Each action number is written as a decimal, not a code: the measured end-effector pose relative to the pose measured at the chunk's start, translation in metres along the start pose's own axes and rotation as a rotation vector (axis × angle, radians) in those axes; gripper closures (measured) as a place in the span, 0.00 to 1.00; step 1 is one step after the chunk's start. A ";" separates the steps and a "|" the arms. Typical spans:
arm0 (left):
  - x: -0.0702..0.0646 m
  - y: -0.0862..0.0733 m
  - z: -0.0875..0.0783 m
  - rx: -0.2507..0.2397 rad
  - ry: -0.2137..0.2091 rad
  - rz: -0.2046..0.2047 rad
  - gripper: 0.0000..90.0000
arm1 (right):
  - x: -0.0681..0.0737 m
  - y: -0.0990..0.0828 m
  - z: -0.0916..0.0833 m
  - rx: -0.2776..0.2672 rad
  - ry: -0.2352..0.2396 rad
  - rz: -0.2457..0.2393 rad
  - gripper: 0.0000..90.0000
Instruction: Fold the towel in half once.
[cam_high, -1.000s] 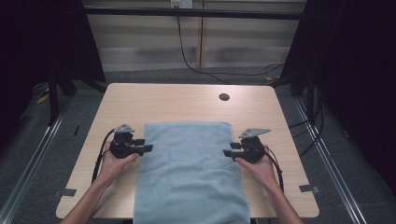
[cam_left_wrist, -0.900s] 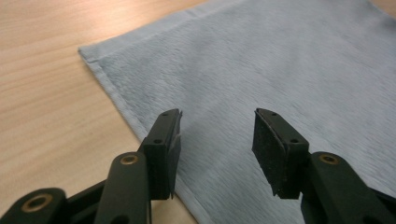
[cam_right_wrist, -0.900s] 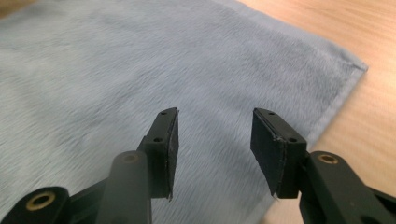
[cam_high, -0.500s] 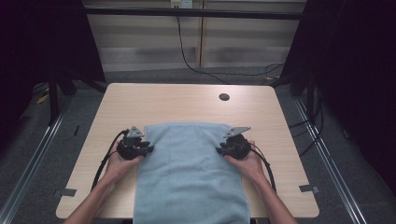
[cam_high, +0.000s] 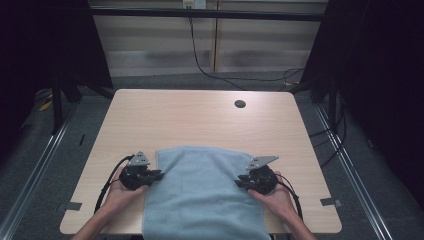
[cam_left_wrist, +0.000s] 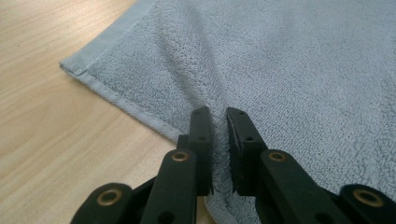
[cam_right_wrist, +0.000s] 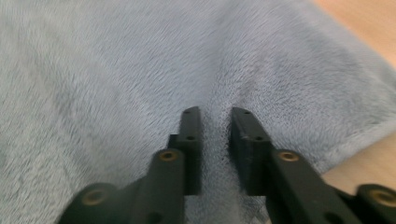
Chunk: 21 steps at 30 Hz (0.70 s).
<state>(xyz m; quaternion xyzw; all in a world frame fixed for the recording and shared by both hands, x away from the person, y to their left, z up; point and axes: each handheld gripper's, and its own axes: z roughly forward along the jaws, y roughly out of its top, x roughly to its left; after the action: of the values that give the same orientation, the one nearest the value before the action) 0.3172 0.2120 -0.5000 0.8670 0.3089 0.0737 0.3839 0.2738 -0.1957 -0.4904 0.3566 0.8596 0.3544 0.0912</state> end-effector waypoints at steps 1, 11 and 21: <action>0.001 0.000 0.000 0.000 -0.004 -0.002 0.90 | -0.005 0.002 -0.003 -0.026 -0.013 0.012 0.79; 0.004 0.000 0.000 0.000 -0.029 -0.021 0.90 | -0.086 0.026 0.020 -0.077 -0.169 0.154 0.63; 0.006 0.001 0.001 -0.003 -0.029 -0.040 0.86 | -0.095 0.027 0.037 -0.090 -0.195 0.128 0.72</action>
<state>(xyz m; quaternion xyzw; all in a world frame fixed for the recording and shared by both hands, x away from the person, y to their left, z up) 0.3226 0.2144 -0.5001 0.8611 0.3206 0.0540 0.3909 0.3736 -0.2266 -0.5082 0.4393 0.8053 0.3611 0.1675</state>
